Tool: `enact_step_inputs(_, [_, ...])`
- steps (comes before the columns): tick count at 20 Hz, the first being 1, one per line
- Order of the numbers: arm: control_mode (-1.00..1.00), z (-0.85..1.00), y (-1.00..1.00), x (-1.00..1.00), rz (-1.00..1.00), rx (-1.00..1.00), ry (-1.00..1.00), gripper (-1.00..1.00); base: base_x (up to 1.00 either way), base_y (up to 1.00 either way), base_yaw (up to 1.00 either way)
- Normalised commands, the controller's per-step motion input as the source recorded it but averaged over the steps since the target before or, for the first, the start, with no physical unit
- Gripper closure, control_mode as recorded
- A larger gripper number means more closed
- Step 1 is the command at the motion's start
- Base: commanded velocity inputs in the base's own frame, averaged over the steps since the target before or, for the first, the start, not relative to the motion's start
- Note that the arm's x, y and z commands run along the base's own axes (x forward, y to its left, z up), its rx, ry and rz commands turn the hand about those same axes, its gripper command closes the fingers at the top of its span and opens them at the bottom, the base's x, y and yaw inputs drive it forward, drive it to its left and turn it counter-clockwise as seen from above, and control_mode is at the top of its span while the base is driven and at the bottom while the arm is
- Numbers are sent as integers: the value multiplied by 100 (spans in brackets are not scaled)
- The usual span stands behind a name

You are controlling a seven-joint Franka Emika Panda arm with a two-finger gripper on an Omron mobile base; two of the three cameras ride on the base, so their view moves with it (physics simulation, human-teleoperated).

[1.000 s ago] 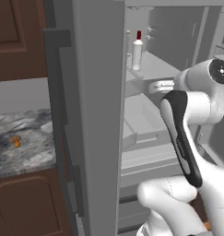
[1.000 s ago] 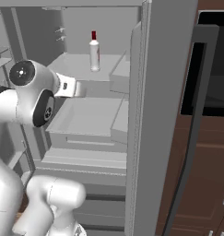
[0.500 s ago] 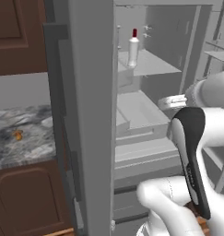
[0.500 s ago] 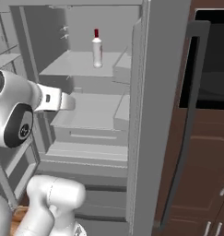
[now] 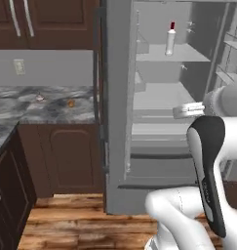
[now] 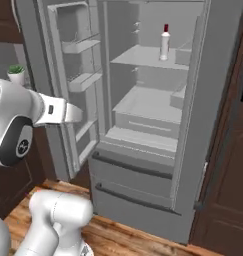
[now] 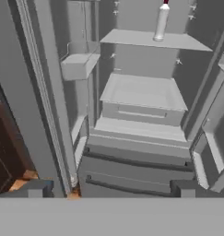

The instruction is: Place the liquor on the top shelf of the fridge to keep it out of children's reach, and place the mushroom and garlic on lower shelves for easy access.

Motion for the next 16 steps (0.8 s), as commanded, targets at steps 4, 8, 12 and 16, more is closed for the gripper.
enact_step_inputs(4, [100,0,0,0,0,0,0,-100,-40,59,78])
enact_step_inputs(8, [100,0,0,0,0,0,0,-100,-1,92,59])
enact_step_inputs(12, [100,0,0,0,0,0,0,-100,50,67,10])
enact_step_inputs(16, [100,0,0,0,0,0,0,-100,74,41,-17])
